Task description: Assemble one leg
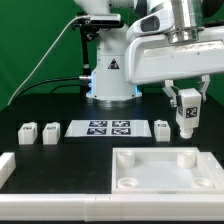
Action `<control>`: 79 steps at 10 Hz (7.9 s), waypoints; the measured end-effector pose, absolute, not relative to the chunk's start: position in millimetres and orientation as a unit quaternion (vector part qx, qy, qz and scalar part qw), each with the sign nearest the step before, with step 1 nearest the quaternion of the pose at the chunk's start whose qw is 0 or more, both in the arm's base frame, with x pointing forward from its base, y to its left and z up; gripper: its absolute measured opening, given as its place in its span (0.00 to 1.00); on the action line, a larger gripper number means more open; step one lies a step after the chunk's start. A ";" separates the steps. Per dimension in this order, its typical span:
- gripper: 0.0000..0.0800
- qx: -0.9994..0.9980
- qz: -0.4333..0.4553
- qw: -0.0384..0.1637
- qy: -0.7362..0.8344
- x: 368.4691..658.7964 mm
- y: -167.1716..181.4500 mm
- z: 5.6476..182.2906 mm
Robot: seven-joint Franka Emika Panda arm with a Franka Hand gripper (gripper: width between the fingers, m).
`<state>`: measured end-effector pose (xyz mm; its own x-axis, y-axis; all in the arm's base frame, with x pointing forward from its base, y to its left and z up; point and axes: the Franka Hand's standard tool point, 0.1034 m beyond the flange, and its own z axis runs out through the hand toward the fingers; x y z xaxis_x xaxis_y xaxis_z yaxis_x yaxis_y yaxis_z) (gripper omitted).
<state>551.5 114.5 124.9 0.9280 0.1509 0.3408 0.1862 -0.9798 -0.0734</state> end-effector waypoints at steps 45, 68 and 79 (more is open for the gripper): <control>0.81 -0.955 -0.264 0.037 -0.129 636.6 103.4 82.2; 0.37 -0.994 0.007 0.072 -0.083 637.0 109.5 75.7; 0.37 -0.878 0.038 0.057 0.474 635.6 118.0 72.3</control>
Offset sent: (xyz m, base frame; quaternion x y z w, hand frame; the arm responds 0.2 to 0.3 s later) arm 0.0434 -0.0004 -0.0012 -0.0050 0.0251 -0.0065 0.9997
